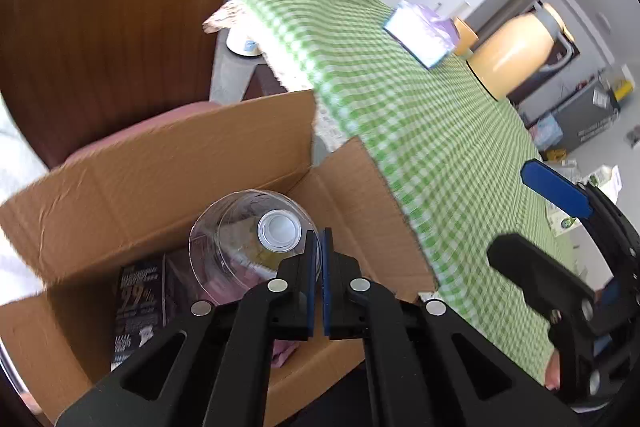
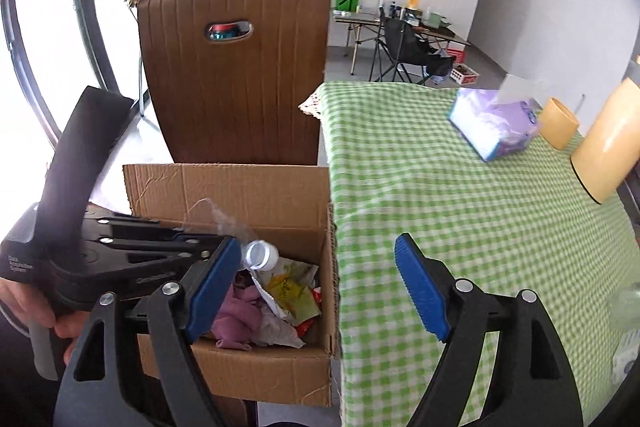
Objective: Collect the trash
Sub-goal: 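Carry the towel and clear bottle to the cardboard box and release both inside, then move both tools back toward the milk carton on the table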
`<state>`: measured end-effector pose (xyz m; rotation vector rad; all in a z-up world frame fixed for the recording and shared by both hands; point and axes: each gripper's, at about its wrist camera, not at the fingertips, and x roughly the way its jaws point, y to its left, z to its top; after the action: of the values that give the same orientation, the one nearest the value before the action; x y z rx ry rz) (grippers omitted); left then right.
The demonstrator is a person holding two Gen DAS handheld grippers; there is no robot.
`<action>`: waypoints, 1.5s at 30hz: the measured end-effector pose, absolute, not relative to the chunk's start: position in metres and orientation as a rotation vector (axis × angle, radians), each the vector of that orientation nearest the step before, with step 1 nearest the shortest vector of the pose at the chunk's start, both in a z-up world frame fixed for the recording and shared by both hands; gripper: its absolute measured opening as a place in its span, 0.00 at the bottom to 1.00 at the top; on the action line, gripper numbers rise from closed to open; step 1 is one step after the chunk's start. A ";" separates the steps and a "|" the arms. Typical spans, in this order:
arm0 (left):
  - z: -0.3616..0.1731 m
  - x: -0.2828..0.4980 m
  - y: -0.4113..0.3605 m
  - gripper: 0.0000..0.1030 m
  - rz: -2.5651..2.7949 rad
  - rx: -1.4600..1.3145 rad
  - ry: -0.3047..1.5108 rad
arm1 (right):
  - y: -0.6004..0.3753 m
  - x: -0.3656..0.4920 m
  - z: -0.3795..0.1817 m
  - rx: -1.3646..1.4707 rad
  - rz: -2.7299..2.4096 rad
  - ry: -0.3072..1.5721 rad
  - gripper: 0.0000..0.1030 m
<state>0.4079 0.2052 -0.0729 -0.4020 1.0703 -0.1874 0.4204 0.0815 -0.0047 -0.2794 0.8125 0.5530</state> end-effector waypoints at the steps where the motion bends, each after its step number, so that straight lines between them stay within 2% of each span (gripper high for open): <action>1: -0.076 0.416 0.200 0.14 -0.185 -0.401 1.095 | 0.078 0.420 -0.003 -0.277 0.545 0.815 0.74; 2: -0.082 0.423 0.197 0.47 -0.175 -0.407 1.131 | 0.073 0.421 -0.003 -0.272 0.538 0.821 0.74; 3: -0.086 0.428 0.199 0.55 -0.157 -0.430 1.146 | 0.068 0.421 -0.003 -0.268 0.534 0.825 0.74; 5: -0.085 0.427 0.206 0.59 -0.148 -0.503 1.112 | 0.060 0.420 -0.002 -0.265 0.531 0.832 0.74; 9: -0.066 0.408 0.220 0.63 -0.126 -0.493 1.066 | 0.055 0.415 -0.003 -0.265 0.550 0.847 0.74; 12: -0.042 0.379 0.236 0.70 -0.069 -0.443 1.011 | 0.060 0.410 -0.004 -0.262 0.603 0.858 0.74; 15: -0.017 0.339 0.254 0.73 0.056 -0.378 0.939 | 0.066 0.405 -0.005 -0.245 0.661 0.877 0.74; 17: -0.003 0.306 0.264 0.79 0.163 -0.333 0.859 | 0.069 0.400 -0.004 -0.218 0.694 0.881 0.74; 23: 0.022 0.229 0.258 0.87 0.357 -0.224 0.651 | 0.063 0.367 0.015 -0.146 0.763 0.772 0.74; 28: 0.047 0.196 0.216 0.92 0.380 -0.162 0.478 | 0.020 0.325 0.044 -0.097 0.738 0.578 0.78; 31: 0.060 0.184 0.180 0.92 0.354 -0.141 0.375 | -0.027 0.297 0.058 -0.049 0.673 0.467 0.82; 35: 0.075 0.172 0.129 0.92 0.235 -0.138 0.311 | -0.099 0.258 0.068 -0.021 0.516 0.352 0.83; 45: 0.076 0.203 -0.016 0.93 -0.077 -0.064 0.320 | -0.291 0.200 0.060 0.081 0.023 0.327 0.85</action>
<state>0.2032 -0.0156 0.0763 -0.0643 0.3197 -0.0774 0.2000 -0.2911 0.0604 0.0814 0.3269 0.0226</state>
